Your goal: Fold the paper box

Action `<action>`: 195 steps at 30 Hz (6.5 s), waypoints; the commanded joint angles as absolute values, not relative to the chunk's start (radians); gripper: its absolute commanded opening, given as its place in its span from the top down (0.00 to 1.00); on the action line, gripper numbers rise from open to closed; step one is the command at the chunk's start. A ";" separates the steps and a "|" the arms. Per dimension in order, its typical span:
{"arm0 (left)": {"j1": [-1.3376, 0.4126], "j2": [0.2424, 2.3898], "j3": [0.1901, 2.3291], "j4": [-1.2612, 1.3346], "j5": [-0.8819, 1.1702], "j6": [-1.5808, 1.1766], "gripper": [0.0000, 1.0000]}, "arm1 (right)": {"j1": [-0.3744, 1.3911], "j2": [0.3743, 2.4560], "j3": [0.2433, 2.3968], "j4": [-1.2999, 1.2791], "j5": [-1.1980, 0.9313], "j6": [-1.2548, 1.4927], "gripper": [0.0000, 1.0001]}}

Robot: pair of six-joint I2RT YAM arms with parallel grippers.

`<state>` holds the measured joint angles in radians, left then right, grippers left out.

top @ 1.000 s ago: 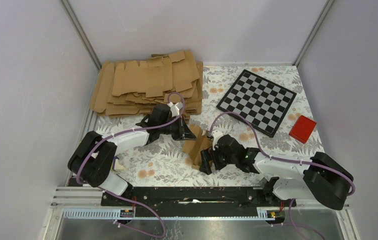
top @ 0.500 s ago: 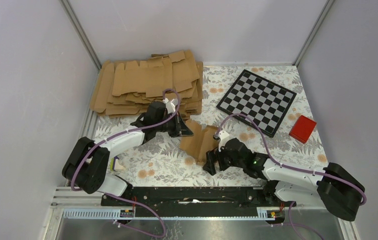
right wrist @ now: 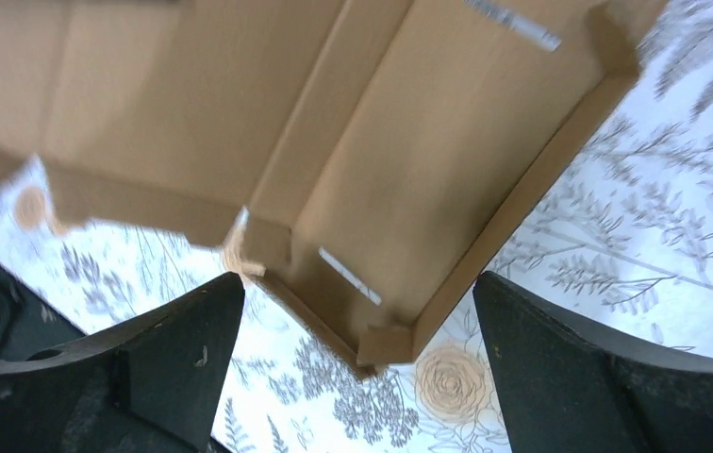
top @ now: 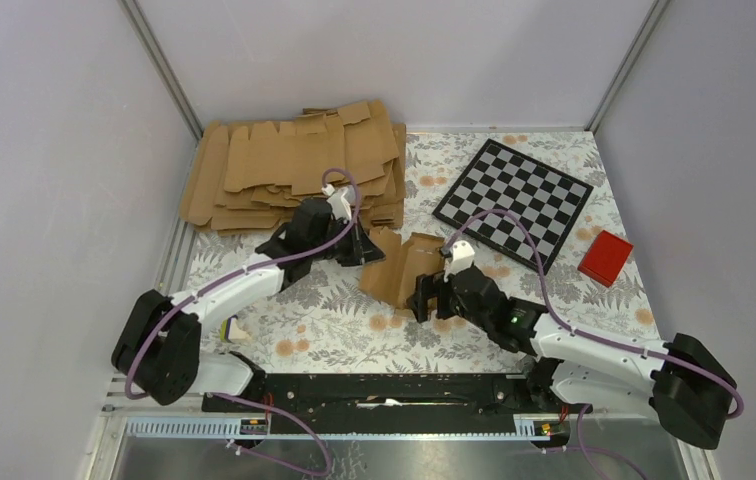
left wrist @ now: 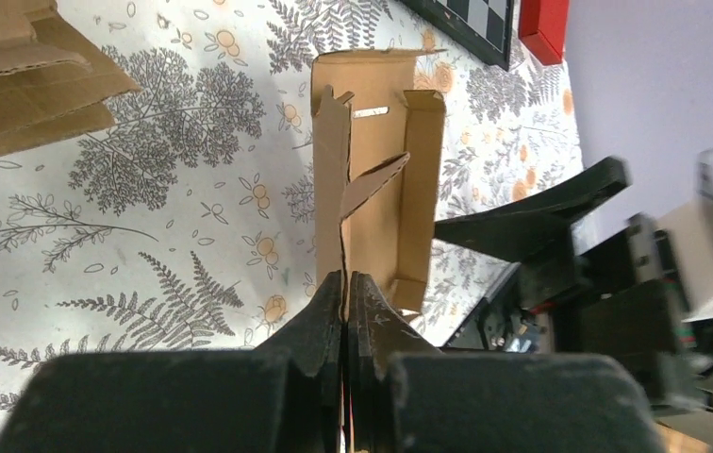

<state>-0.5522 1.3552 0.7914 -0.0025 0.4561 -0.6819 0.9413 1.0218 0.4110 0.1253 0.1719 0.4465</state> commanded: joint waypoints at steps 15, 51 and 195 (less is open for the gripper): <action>-0.860 1.075 0.289 0.846 -0.156 -0.306 1.00 | 0.807 0.858 0.433 0.090 0.335 0.500 0.00; -0.892 1.171 0.200 0.965 -0.028 -0.202 1.00 | 0.792 1.214 0.373 0.532 0.331 0.351 0.48; -0.904 1.352 0.301 0.971 0.076 -0.233 1.00 | 0.846 1.150 0.374 0.152 0.362 0.514 0.10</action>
<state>-0.8993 1.3636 0.2794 0.9607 0.1032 -0.2298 0.8379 1.1927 0.3618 0.2043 0.2981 0.4427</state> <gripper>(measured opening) 0.018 0.889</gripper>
